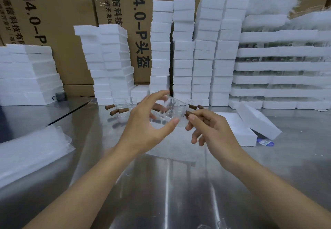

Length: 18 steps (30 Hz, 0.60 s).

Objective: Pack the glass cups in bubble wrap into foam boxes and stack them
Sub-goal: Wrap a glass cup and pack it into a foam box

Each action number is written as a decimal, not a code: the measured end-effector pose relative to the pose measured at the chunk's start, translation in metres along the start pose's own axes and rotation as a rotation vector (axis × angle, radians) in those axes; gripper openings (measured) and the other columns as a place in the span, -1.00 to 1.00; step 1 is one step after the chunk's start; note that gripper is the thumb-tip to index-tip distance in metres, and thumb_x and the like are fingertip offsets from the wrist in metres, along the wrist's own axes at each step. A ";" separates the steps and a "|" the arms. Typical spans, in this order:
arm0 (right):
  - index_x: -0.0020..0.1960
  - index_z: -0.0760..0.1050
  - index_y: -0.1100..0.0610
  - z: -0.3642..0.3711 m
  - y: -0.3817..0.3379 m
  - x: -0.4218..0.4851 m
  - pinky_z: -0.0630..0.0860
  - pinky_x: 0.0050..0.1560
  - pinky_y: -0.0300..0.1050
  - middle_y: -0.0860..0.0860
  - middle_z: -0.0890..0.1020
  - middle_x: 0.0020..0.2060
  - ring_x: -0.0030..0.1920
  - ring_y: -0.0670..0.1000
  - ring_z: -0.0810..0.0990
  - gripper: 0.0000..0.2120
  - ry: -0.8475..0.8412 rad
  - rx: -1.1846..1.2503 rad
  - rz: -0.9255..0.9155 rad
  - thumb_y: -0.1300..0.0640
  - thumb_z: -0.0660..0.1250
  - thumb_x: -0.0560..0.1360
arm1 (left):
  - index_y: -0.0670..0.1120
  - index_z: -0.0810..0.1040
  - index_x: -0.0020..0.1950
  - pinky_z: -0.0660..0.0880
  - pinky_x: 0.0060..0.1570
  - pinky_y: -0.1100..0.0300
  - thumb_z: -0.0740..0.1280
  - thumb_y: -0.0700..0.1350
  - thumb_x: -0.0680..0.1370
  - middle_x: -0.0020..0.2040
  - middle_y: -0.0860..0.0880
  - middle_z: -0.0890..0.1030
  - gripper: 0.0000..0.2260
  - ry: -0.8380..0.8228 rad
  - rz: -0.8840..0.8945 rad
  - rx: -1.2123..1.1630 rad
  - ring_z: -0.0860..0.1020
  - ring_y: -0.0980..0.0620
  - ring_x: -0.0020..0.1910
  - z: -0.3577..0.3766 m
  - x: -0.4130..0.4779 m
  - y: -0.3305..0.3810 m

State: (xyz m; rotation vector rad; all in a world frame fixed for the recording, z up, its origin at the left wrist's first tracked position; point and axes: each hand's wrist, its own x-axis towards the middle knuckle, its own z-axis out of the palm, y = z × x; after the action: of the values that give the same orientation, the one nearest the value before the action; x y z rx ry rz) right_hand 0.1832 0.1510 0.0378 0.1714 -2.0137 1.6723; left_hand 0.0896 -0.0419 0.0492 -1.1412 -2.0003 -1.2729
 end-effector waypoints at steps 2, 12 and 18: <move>0.01 0.66 -0.08 0.000 0.004 0.000 0.46 -0.36 -0.20 0.01 0.70 -0.17 -0.38 0.04 0.64 -0.88 0.023 -0.077 -0.032 -0.02 0.35 0.67 | 0.26 0.45 0.50 0.58 0.03 0.34 0.53 0.28 0.45 0.26 0.26 0.60 -0.36 -0.006 -0.072 -0.038 0.65 0.16 0.19 0.004 -0.001 -0.003; 0.42 0.35 -0.27 -0.003 0.020 0.000 0.57 0.08 -0.12 -0.29 0.56 0.31 0.11 -0.13 0.62 -0.40 0.070 -0.334 -0.128 -0.20 0.53 0.47 | 0.14 0.64 0.31 0.69 0.02 0.13 0.63 0.13 0.37 0.14 0.16 0.75 -0.47 0.061 -0.469 -0.539 0.73 0.11 0.11 0.022 0.000 0.000; 0.38 0.43 -0.25 -0.003 0.020 0.002 0.59 0.01 -0.09 -0.25 0.54 0.34 0.13 -0.10 0.61 -0.46 0.064 -0.334 -0.200 -0.01 0.56 0.49 | 0.08 0.67 0.35 0.63 0.04 0.14 0.59 0.10 0.44 0.23 -0.03 0.75 -0.51 -0.061 -0.622 -0.814 0.71 0.00 0.23 0.024 -0.002 0.004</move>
State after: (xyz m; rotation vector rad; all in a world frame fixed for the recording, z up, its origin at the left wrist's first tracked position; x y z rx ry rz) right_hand 0.1738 0.1592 0.0215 0.1915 -2.1154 1.1877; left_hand 0.0948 -0.0198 0.0394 -0.8714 -1.9914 -2.5502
